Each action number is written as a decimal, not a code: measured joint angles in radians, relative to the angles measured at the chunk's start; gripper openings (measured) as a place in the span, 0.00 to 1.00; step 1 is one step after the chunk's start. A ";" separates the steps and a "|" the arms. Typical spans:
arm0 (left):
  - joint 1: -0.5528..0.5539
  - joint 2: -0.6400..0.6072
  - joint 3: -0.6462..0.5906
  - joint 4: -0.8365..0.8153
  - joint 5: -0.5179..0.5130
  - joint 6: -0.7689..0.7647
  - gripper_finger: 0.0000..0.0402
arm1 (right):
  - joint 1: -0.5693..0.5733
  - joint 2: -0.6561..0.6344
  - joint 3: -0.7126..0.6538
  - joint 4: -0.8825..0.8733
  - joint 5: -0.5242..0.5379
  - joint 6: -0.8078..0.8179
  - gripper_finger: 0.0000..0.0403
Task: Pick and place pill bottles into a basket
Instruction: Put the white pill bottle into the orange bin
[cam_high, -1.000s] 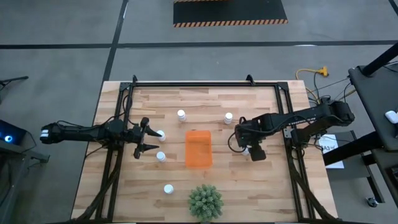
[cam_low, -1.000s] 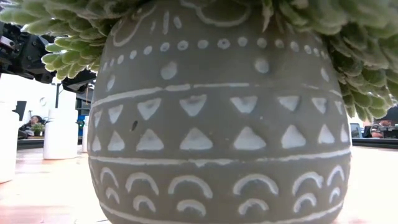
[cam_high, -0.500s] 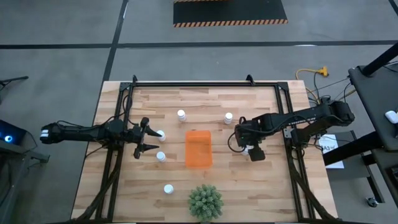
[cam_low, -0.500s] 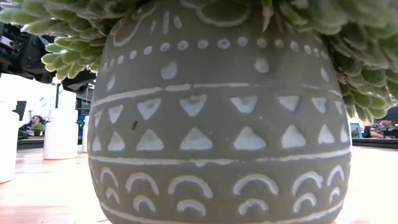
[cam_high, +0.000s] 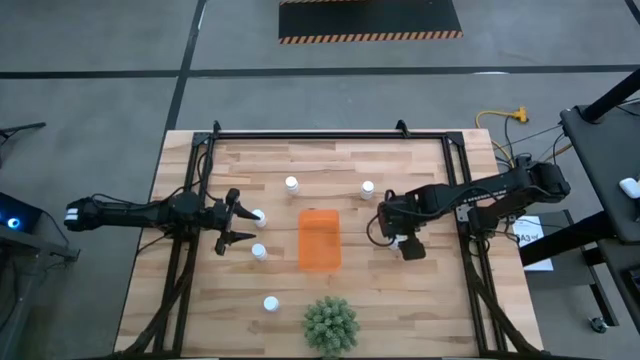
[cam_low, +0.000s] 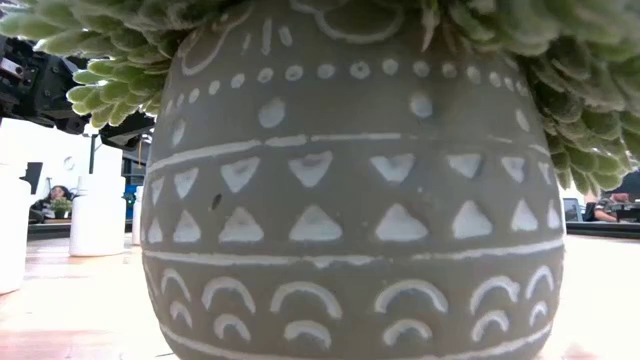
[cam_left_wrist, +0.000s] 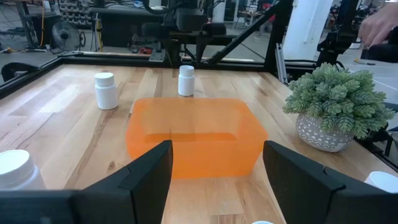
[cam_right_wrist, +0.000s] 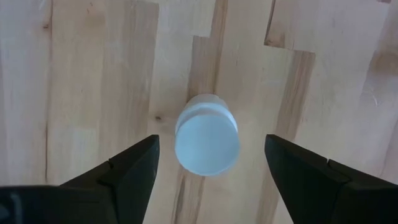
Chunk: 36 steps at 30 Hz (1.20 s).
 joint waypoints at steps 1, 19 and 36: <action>0.000 0.000 0.000 0.000 0.000 0.000 0.58 | 0.002 0.000 -0.005 0.012 0.000 0.000 0.70; 0.000 0.000 0.000 0.000 0.000 0.000 0.58 | 0.009 0.000 -0.053 0.070 0.000 0.000 0.68; 0.000 0.000 0.000 0.000 0.000 0.000 0.58 | 0.009 0.000 -0.053 0.074 0.000 0.000 0.53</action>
